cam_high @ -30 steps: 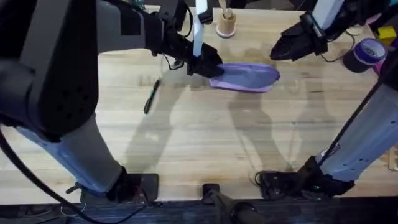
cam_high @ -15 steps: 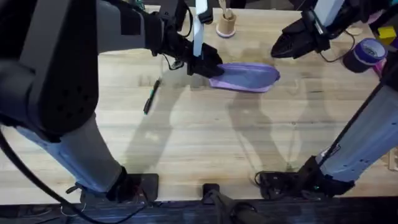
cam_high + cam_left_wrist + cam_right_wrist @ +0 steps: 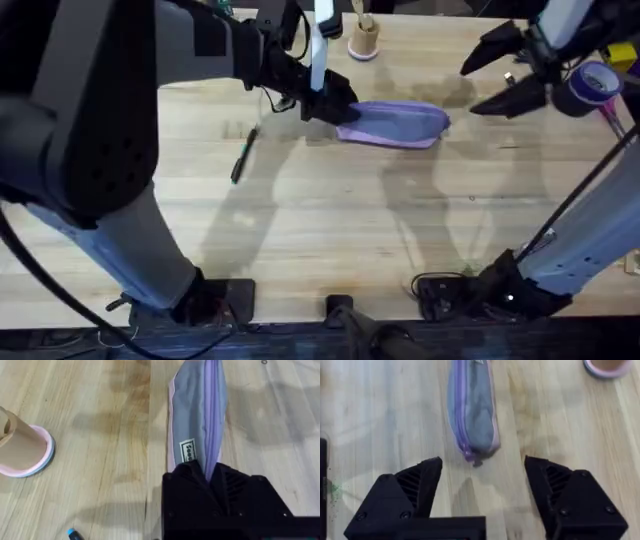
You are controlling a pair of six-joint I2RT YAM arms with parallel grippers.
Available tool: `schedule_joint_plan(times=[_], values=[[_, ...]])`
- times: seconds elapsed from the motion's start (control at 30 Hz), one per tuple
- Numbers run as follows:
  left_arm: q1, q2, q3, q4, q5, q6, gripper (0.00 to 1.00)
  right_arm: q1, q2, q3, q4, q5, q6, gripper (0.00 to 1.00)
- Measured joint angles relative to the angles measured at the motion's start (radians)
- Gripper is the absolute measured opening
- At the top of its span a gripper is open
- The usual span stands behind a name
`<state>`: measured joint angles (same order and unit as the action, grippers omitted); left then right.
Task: Unzip the bag, pick up the pens from the table one at a time and place them inside, then zip the bag closed.
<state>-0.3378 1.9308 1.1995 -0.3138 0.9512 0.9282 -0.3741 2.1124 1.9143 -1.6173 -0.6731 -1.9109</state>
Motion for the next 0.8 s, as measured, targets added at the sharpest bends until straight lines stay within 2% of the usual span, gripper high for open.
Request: schedule_joint_plan(times=[0.1, 0.13, 0.33, 0.8], values=[[0.000, 0.000, 0.000, 0.000, 0.000, 0.000, 0.042, -0.051, 0.000, 0.000, 0.000, 0.000, 0.014, 0.994], [0.000, 0.000, 0.000, 0.000, 0.000, 0.000, 0.042, -0.101, 0.000, 0.000, 0.000, 0.000, 0.052, 0.995], [0.000, 0.000, 0.000, 0.000, 0.000, 0.000, 0.042, -0.174, 0.000, 0.000, 0.000, 0.000, 0.127, 0.995], [0.000, 0.000, 0.000, 0.000, 0.000, 0.000, 0.042, -0.172, 0.000, 0.000, 0.000, 0.000, 0.216, 0.995]])
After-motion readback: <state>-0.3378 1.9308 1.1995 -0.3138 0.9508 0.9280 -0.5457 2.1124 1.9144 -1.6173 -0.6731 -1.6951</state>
